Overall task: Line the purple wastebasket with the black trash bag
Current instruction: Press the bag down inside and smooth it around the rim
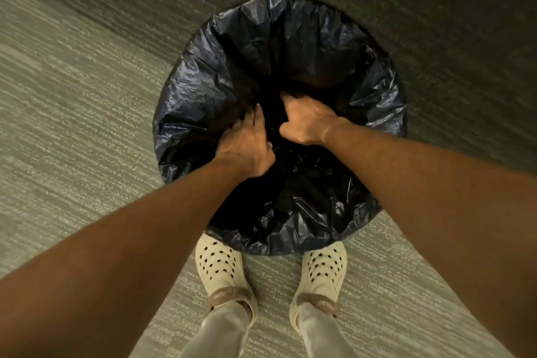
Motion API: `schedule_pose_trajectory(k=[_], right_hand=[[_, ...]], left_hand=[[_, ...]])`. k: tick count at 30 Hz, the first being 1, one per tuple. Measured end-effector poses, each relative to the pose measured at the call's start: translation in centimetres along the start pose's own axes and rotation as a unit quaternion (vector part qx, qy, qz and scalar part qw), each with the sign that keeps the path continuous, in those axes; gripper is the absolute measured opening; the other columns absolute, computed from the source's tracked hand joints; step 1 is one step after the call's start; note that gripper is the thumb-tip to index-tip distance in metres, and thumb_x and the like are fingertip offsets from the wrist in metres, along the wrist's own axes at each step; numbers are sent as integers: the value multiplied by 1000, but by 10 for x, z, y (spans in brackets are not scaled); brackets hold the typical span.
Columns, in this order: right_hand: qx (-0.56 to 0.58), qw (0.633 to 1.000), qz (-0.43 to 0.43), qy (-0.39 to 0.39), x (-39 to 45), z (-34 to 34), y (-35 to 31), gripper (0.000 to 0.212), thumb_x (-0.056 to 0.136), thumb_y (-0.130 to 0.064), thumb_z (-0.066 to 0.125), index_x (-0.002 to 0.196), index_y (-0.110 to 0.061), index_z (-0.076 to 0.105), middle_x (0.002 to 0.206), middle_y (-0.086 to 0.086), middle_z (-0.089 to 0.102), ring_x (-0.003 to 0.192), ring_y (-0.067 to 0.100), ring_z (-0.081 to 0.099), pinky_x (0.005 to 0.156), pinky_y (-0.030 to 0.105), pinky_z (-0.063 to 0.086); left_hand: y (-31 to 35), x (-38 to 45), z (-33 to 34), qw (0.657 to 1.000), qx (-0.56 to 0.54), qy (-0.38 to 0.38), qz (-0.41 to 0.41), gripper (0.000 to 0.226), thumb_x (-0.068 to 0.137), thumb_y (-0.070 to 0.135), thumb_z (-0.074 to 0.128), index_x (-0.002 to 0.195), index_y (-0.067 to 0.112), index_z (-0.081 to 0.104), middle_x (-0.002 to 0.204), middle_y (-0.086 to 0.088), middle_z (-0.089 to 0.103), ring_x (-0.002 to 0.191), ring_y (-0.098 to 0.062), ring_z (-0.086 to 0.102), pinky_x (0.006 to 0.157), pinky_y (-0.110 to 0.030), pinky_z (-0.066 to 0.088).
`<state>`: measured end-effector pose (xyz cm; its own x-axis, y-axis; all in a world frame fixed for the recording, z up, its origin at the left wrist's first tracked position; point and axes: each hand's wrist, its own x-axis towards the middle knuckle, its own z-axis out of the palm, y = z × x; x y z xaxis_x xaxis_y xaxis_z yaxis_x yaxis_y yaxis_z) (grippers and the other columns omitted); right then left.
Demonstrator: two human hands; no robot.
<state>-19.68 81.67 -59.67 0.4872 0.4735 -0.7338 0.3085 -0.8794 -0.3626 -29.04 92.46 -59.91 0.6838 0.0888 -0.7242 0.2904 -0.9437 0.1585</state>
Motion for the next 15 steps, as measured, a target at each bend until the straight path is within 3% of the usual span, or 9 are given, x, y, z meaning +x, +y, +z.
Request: schedule_pose_trajectory(k=[3,6,10,13,15], right_hand=[[-121,992,-17,-31,-16,10,-8,80,87,-38,52,152,-8,16,155,18,28,140,35,30,112,41,32],[-248,958,-24,-142,-32,35,-10,79,96,-55,30,154,-8,6,163,13,7,149,28,6,120,45,8],[-298,922,13,-246,-47,55,-2,79,95,-62,15,154,-10,12,163,11,11,150,25,4,119,49,-5],[-312,926,6,-213,-56,53,0,76,96,-59,20,154,-9,14,162,14,14,149,28,8,120,48,-2],[-283,949,-16,-137,-65,45,-6,75,96,-52,32,153,-6,15,160,18,18,148,31,13,121,47,4]], left_hand=[[-4,-12,5,996,78,-35,31,82,95,46,37,151,5,-5,162,-15,-2,148,-29,3,118,-42,12],[-5,-26,12,975,169,-140,41,81,95,57,23,152,8,-5,161,-14,-10,148,-28,-10,119,-46,0],[-6,-37,18,949,235,-211,23,80,94,63,11,153,10,0,161,-15,-8,148,-30,-10,117,-50,-8],[-3,-44,13,951,248,-184,27,78,95,61,10,153,10,0,161,-17,-7,148,-30,-10,117,-50,-7],[1,-52,5,959,249,-129,48,77,95,57,18,153,9,2,161,-19,-4,148,-32,-5,118,-49,-3]])
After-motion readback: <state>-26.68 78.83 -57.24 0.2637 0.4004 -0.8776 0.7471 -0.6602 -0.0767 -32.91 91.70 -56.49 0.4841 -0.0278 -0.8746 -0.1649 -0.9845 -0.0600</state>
